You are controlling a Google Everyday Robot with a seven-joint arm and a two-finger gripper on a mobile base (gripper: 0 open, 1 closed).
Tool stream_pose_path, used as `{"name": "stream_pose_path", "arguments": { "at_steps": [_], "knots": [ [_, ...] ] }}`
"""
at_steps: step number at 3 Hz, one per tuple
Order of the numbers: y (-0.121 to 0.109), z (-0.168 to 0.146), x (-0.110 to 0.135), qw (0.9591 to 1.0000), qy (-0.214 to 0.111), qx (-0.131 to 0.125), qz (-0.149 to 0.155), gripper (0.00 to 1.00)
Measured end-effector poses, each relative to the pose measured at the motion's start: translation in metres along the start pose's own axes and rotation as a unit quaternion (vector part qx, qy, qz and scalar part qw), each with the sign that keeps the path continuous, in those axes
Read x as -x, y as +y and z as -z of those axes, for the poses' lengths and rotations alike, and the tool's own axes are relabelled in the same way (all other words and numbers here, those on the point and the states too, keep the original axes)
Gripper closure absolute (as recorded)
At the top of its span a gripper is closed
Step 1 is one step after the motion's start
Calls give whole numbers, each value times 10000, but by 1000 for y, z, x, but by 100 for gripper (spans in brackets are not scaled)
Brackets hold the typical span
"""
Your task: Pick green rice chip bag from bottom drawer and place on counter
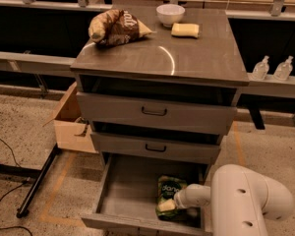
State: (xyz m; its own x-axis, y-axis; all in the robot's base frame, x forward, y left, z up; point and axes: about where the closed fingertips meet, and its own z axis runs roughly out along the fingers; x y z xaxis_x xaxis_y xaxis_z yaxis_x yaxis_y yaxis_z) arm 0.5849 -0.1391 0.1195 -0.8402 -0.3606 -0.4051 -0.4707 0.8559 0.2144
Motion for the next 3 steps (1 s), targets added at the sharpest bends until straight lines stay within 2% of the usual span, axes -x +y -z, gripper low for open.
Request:
{"name": "stream_pose_path", "arguments": {
  "at_steps": [1,2,3],
  "knots": [
    [-1,-1,1,10000,-24,16,0,42],
    [2,12,11,9998,-136,48,146,65],
    [5,47,33,9979,-358,210,503,88]
  ]
}}
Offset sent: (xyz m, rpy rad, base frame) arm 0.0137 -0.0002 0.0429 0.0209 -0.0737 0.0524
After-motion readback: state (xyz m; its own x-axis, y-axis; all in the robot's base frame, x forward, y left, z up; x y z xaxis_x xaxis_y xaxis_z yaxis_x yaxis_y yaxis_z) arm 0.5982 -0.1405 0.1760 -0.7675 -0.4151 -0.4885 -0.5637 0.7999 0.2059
